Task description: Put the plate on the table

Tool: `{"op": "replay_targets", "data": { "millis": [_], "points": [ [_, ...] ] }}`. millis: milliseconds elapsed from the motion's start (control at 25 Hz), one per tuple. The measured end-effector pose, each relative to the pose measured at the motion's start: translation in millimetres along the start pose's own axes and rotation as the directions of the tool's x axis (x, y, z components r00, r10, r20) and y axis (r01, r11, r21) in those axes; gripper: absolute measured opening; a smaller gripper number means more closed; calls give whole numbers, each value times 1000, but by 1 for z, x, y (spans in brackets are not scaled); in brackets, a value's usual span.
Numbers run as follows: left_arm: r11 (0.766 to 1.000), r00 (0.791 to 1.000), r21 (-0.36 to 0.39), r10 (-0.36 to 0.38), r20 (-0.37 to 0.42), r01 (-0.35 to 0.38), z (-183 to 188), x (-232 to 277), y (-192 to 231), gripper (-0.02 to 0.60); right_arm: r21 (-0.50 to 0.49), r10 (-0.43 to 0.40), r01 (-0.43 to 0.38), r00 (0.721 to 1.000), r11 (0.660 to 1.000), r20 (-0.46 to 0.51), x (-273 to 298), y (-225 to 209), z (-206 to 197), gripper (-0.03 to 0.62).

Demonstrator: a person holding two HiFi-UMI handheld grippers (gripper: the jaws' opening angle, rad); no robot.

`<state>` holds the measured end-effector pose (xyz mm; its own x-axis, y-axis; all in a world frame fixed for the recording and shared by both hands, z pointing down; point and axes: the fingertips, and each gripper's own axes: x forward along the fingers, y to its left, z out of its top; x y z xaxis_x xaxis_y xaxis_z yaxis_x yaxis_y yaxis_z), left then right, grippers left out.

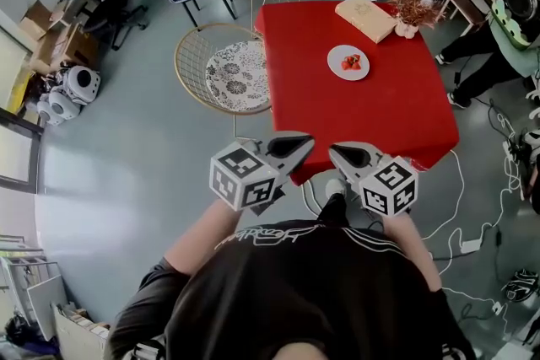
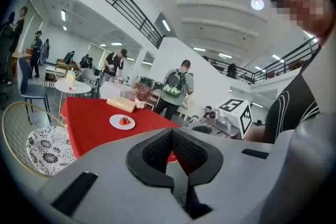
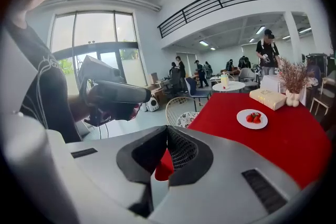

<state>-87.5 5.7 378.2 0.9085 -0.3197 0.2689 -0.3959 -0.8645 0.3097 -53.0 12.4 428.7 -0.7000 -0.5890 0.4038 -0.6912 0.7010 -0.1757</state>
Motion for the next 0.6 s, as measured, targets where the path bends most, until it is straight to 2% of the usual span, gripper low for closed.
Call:
{"op": "replay_targets", "data": {
  "millis": [280, 600],
  "points": [
    [1000, 1000, -18, -3, -18, 3, -28, -15, -12, 8, 7, -14, 15, 1000, 1000, -27, -5, 29, -20, 7],
    [1000, 999, -9, -2, -32, 2, -43, -15, -26, 8, 18, -14, 14, 1000, 1000, -1, -19, 43, -27, 6]
  ]
}}
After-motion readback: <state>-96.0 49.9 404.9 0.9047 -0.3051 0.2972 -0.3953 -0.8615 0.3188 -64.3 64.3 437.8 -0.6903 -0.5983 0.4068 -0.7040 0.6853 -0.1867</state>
